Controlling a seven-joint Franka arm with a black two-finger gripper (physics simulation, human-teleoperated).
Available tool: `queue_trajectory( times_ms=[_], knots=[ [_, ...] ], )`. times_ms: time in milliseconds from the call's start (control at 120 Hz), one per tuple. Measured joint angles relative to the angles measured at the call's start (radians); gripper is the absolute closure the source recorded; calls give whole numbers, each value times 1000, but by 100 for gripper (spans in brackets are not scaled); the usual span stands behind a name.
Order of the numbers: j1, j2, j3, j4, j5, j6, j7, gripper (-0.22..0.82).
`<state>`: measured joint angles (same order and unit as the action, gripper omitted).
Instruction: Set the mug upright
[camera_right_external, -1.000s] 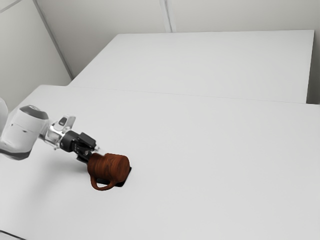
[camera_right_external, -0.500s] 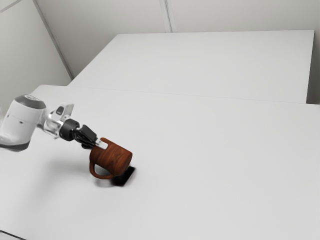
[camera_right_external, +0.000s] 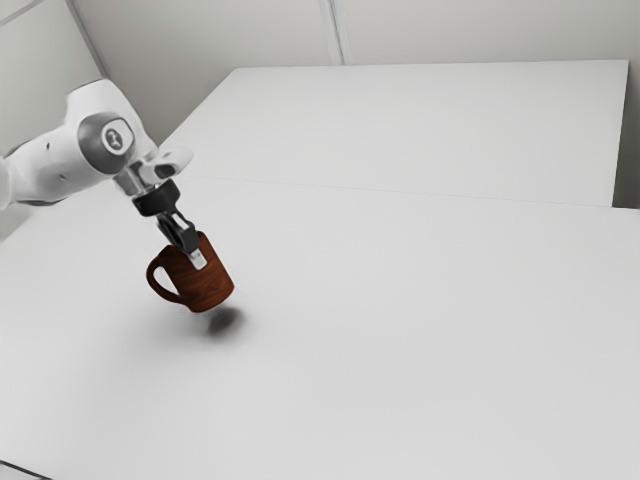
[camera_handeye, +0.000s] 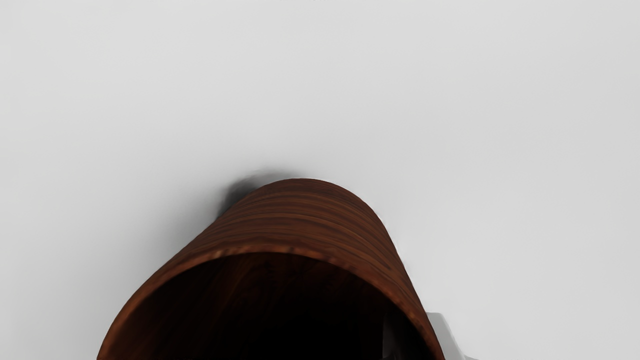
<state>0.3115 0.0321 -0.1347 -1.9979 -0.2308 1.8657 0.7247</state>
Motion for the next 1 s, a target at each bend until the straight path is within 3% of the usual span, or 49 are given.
queue_trajectory(
  times_ms=[125,367,658,708,883,1000],
  knots=[
    [-20,0,-45,-7,123,104,-84,79],
    [-52,-12,-52,-126,212,314,-209,79],
    [-5,9,-62,-189,228,416,-311,76],
    [5,16,-65,-190,226,422,-324,71],
    [3,22,-71,-196,221,439,-360,35],
    [4,-7,-88,-196,220,439,-379,20]
  ],
)
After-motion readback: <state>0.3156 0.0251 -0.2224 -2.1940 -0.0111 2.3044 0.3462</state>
